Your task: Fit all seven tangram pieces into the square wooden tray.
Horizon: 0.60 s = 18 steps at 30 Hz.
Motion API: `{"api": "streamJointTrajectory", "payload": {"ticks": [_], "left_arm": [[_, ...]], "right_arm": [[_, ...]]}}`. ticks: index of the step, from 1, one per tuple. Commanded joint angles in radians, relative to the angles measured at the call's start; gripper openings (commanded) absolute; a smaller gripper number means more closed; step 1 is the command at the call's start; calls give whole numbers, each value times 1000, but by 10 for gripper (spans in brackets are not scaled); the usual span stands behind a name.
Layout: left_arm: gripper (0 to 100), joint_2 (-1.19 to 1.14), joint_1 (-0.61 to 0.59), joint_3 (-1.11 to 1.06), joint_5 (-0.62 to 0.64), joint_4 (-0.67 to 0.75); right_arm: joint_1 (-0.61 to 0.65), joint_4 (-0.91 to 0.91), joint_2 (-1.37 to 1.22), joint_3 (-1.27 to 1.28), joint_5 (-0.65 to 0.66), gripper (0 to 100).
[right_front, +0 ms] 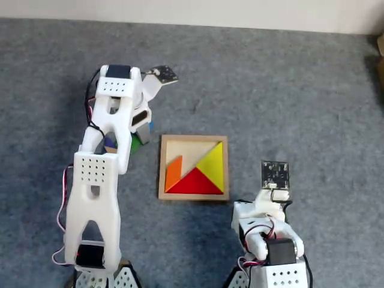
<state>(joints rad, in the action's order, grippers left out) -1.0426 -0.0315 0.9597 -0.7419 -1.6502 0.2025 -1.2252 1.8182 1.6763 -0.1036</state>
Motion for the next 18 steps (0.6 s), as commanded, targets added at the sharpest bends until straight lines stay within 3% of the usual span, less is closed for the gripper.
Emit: {"api": "streamJointTrajectory", "payload": {"ticks": [1,18], "left_arm": [[223,1,16,73,-2,-12],[223,-4,59,94,-2,-9]], "right_arm": [[-4,-5,21,108,-8,5],[-4,-5,21,108,-8,5]]}}
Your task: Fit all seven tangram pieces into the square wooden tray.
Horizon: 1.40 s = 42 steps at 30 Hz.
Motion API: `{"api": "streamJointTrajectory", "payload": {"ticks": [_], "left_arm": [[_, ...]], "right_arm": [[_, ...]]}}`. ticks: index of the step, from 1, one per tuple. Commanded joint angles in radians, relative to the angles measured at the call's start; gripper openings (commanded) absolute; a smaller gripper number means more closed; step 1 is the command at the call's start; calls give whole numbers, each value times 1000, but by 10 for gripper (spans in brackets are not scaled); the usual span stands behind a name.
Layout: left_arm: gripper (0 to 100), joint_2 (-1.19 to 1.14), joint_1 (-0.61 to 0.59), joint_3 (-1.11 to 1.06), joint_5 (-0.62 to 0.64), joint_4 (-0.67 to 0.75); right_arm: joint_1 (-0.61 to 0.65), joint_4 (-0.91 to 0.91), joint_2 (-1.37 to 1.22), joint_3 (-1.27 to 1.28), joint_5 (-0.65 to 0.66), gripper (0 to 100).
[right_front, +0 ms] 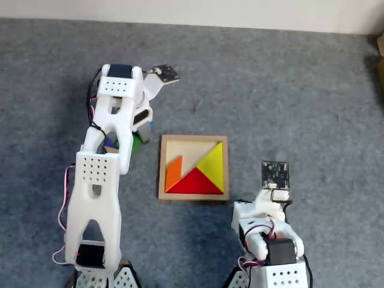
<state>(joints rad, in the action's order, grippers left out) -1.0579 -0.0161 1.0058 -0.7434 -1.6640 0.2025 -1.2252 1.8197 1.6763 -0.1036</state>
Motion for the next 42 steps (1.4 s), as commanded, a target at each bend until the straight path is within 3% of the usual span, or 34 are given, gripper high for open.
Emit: {"api": "streamJointTrajectory", "payload": {"ticks": [1,14,22,31,42], "left_arm": [[223,12,45,48,0,5],[220,12,48,47,0,40],[80,10,50,45,0,31],[64,21,91,51,2,-54],[66,104,185,84,379,-89]], "right_arm": [[-4,-5,19,108,-8,5],[-4,-5,19,108,-8,5],[-4,-5,19,108,-8,5],[-4,-5,19,108,-8,5],[-4,-5,19,108,-8,5]]}}
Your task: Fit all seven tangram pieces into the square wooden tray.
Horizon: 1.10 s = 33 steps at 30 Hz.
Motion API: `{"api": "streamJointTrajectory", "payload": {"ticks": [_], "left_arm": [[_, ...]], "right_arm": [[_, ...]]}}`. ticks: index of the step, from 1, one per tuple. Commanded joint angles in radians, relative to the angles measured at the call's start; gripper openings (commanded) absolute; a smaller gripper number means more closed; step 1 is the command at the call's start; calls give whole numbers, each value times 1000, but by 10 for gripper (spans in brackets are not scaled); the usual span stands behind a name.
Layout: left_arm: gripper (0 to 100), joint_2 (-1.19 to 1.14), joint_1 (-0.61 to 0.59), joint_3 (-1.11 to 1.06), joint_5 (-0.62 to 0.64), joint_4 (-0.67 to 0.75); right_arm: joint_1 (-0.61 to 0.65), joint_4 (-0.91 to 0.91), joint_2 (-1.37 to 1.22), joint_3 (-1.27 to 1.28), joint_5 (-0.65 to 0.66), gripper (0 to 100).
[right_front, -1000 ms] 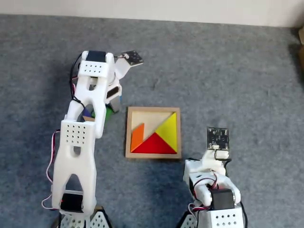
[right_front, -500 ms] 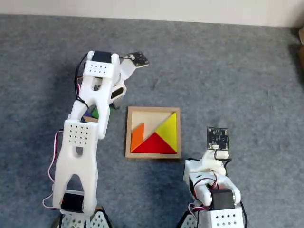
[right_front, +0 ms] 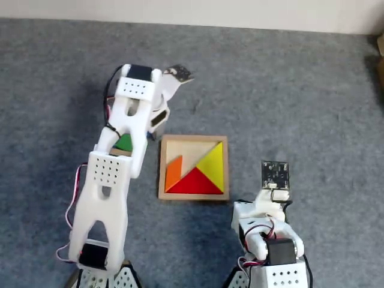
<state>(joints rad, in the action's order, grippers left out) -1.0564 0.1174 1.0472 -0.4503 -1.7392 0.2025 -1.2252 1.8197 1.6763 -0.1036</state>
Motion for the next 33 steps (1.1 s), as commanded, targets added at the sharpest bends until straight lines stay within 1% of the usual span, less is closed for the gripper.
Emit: {"api": "streamJointTrajectory", "payload": {"ticks": [1,9,15,18,26,33], "left_arm": [[66,119,58,41,112,-14],[66,200,136,39,296,-15],[63,211,209,27,318,-23],[63,266,239,-70,324,-23],[63,532,314,-374,462,-15],[66,558,321,-479,611,-11]], "right_arm": [[-4,-5,19,108,-8,5],[-4,-5,19,108,-8,5],[-4,-5,19,108,-8,5],[-4,-5,19,108,-8,5],[-4,-5,19,108,-8,5],[-4,-5,19,108,-8,5]]}}
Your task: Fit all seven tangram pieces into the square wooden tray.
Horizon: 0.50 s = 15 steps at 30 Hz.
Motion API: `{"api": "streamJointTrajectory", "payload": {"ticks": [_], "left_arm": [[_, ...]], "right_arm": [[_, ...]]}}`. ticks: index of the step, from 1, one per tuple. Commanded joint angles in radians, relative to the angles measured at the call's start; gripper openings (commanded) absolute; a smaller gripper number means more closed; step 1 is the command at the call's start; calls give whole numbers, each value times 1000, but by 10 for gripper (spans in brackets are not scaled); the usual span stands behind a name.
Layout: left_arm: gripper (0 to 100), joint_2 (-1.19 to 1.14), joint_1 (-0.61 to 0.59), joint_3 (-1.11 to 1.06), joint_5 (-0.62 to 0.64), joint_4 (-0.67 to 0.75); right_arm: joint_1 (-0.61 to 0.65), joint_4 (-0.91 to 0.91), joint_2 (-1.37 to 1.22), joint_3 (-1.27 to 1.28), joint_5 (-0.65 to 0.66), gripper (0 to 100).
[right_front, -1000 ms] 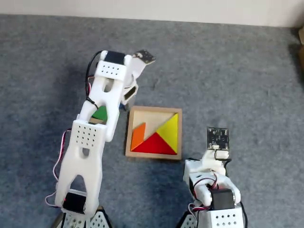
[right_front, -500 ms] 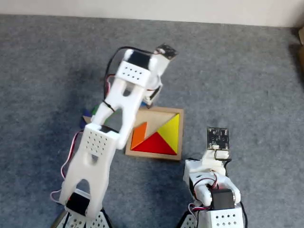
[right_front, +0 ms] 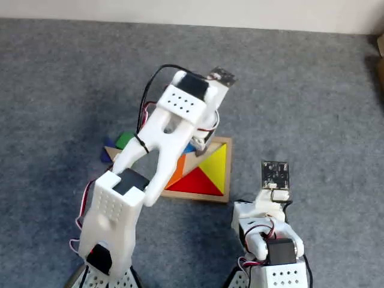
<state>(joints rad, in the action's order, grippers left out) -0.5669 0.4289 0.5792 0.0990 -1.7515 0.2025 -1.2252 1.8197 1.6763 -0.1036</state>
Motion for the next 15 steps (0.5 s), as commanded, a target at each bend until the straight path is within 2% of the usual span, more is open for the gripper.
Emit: {"api": "streamJointTrajectory", "payload": {"ticks": [1,7,13,15], "left_arm": [[66,68,8,-25,94,9],[67,68,10,-93,232,71],[69,68,10,-142,239,114],[97,68,13,-142,241,110]], "right_arm": [[-4,-5,19,108,-8,5],[-4,-5,19,108,-8,5],[-4,-5,19,108,-8,5],[-4,-5,19,108,-8,5]]}}
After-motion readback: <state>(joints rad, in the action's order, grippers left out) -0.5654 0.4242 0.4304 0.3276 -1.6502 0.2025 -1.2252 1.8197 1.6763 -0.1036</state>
